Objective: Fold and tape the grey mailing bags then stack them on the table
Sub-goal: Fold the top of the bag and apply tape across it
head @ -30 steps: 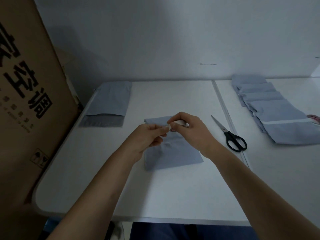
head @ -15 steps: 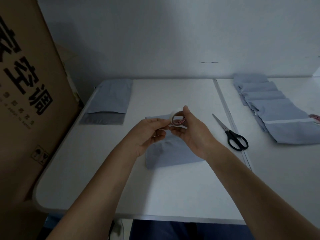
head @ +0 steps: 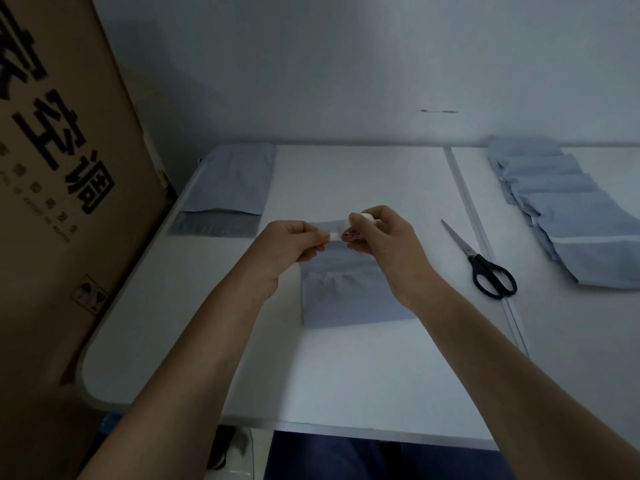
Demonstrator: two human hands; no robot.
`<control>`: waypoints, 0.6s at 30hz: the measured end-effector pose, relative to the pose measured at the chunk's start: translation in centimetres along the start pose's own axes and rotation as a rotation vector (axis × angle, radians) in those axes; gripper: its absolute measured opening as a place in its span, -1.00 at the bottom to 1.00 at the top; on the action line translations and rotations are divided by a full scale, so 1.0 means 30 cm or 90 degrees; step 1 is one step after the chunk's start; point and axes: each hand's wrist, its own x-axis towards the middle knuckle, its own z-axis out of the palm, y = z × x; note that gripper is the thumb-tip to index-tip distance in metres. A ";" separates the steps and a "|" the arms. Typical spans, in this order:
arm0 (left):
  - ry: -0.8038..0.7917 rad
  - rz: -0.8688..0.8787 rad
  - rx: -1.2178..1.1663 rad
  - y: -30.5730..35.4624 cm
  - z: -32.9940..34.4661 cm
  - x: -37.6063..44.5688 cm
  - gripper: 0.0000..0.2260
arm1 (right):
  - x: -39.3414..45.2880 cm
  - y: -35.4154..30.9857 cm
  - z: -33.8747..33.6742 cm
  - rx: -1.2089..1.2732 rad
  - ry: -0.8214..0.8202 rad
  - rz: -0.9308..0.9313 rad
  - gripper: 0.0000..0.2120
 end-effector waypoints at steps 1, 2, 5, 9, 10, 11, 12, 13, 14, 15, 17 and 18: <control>0.005 -0.001 0.006 -0.006 -0.008 -0.001 -0.91 | 0.000 0.007 -0.002 -0.027 0.002 -0.002 -0.80; 0.010 -0.002 0.011 -0.012 -0.016 -0.002 -0.91 | 0.002 0.018 -0.004 -0.059 0.005 -0.005 -0.80; 0.027 -0.003 0.027 -0.035 -0.042 -0.004 -0.92 | 0.006 0.046 -0.009 -0.153 0.016 -0.022 -0.82; 0.021 -0.013 0.062 -0.076 -0.058 -0.006 -0.90 | 0.013 0.068 -0.007 -0.201 -0.002 -0.040 -0.84; 0.019 -0.015 0.067 -0.085 -0.058 -0.006 -0.89 | 0.018 0.075 -0.006 -0.184 -0.009 -0.033 -0.83; 0.019 -0.015 0.069 -0.091 -0.059 -0.004 -0.88 | 0.020 0.080 -0.004 -0.162 -0.013 -0.021 -0.80; 0.020 -0.015 0.073 -0.096 -0.059 -0.002 -0.88 | 0.026 0.086 -0.003 -0.141 -0.013 -0.003 -0.74; 0.023 -0.015 0.078 -0.098 -0.060 0.001 -0.88 | 0.028 0.089 0.001 -0.114 -0.011 0.019 -0.68; 0.028 -0.013 0.085 -0.099 -0.062 0.003 -0.87 | 0.031 0.094 0.003 -0.098 -0.004 0.033 -0.65; 0.032 -0.010 0.093 -0.098 -0.063 0.004 -0.86 | 0.032 0.098 0.004 -0.103 0.000 0.028 -0.65; 0.041 -0.001 0.123 -0.103 -0.064 0.006 -0.86 | 0.036 0.111 0.007 -0.160 0.004 -0.021 -0.69; 0.047 0.001 0.147 -0.110 -0.064 0.007 -0.86 | 0.040 0.119 0.009 -0.186 0.010 -0.044 -0.72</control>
